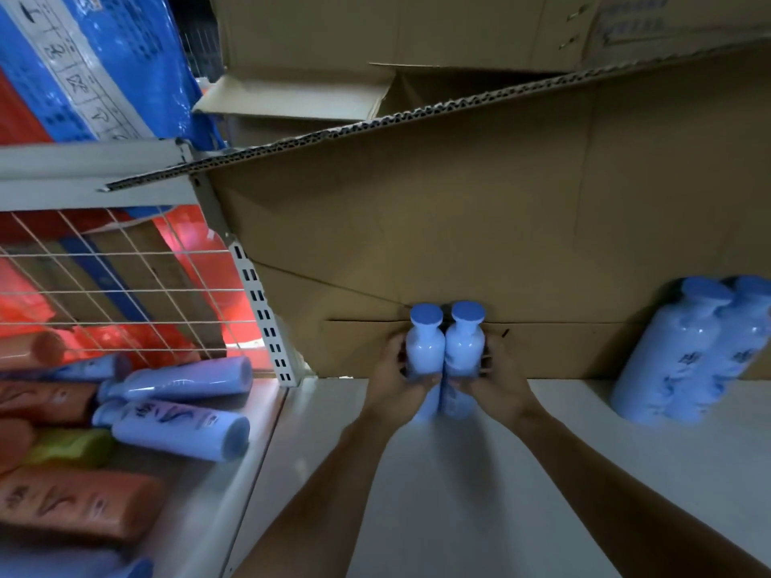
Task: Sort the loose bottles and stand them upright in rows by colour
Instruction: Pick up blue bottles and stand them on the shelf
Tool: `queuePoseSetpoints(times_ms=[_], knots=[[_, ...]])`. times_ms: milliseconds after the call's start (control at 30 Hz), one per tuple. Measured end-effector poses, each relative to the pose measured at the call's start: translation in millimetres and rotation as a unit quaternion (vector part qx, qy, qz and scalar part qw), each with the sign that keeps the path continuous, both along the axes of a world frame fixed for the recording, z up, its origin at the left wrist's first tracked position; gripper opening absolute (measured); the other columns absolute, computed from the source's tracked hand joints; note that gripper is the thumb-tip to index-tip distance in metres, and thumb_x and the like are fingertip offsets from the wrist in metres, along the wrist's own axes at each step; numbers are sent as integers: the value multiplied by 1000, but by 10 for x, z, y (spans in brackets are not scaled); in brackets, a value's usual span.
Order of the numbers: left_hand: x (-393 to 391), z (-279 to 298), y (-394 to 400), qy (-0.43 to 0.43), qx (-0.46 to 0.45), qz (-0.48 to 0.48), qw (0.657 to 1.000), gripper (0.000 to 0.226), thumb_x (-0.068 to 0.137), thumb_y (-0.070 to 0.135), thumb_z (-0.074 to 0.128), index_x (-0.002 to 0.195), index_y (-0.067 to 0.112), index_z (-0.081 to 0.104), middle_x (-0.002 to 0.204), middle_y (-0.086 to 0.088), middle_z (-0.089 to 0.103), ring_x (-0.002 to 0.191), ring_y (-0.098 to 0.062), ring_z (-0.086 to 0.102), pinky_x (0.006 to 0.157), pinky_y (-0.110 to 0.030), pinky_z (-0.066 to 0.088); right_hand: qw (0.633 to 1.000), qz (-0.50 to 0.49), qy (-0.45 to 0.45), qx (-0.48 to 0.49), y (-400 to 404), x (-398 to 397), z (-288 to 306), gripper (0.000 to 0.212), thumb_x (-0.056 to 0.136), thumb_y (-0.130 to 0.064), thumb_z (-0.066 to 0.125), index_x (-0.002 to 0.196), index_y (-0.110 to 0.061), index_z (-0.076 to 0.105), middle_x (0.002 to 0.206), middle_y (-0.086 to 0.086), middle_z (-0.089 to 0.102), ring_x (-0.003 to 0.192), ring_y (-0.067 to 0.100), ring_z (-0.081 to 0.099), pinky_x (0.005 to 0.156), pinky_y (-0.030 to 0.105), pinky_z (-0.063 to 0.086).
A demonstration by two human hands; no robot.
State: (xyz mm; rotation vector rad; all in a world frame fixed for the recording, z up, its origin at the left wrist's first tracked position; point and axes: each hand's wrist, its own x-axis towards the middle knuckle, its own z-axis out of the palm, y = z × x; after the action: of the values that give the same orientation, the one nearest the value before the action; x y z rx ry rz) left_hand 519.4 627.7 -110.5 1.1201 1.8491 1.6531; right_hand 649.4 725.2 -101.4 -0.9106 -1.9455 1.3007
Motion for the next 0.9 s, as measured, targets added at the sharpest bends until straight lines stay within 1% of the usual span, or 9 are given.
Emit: queuePoseSetpoints(times_ms=[100,200,267,367,467,567,667,800,900], knots=[[16,50,5,-19,5,-16,1000,61,68,4,83,107,27,43,111,12,53,98,6,56,83,-18,46,999,33,5,31,-3,-23,86,24,72,13,64,88,0,52,85,2,60,78,8,60,63,17,51],[33,68,85,-33,-13,-38,999,46,63,14,86,87,28,50,91,6,59,88,-8,61,83,-31,51,998,51,8,36,-23,-76,73,27,70,7,62,89,-6,47,87,4,56,77,6,57,62,20,47],[9,58,93,-53,-23,-49,997,43,63,17,88,90,18,55,85,13,65,88,-5,65,79,-22,50,999,19,15,21,-1,-64,46,45,66,-4,71,104,-17,50,106,5,55,96,13,56,72,20,45],[-75,50,61,-45,-22,-44,998,46,65,8,87,99,19,58,97,14,67,90,4,63,80,-19,49,1000,10,0,28,27,-4,9,58,64,5,75,113,-12,49,107,0,58,99,12,58,72,12,44],[-123,14,39,-42,0,-27,999,62,58,12,84,112,9,53,110,-4,66,100,-12,65,87,-31,54,999,21,-22,26,25,6,-29,58,62,2,66,116,1,44,107,6,58,102,14,60,70,10,45],[-44,-23,-17,-55,0,-12,998,73,56,11,87,112,14,41,109,4,56,95,-4,60,77,-22,51,998,70,0,2,-93,-61,2,41,76,3,65,108,17,44,92,11,56,85,13,62,69,12,50],[-45,-68,-13,-62,11,6,998,73,54,27,90,113,17,48,112,-1,61,98,-9,62,80,-24,51,1000,14,20,8,-85,-59,7,56,64,-12,82,111,-11,51,107,2,62,100,15,62,84,31,53],[-98,-62,-19,-58,12,1,998,63,68,3,83,117,14,45,116,-6,63,106,-16,63,86,-28,52,1000,-1,1,4,-24,24,-5,60,65,-7,80,115,-12,49,108,-2,62,102,12,61,82,26,51],[-23,-39,-28,-44,10,-13,999,66,65,1,85,113,14,41,111,5,57,96,6,60,77,-12,49,1000,16,-5,1,-59,35,39,61,69,-8,80,117,-18,44,108,-13,55,98,-1,55,74,13,42]])
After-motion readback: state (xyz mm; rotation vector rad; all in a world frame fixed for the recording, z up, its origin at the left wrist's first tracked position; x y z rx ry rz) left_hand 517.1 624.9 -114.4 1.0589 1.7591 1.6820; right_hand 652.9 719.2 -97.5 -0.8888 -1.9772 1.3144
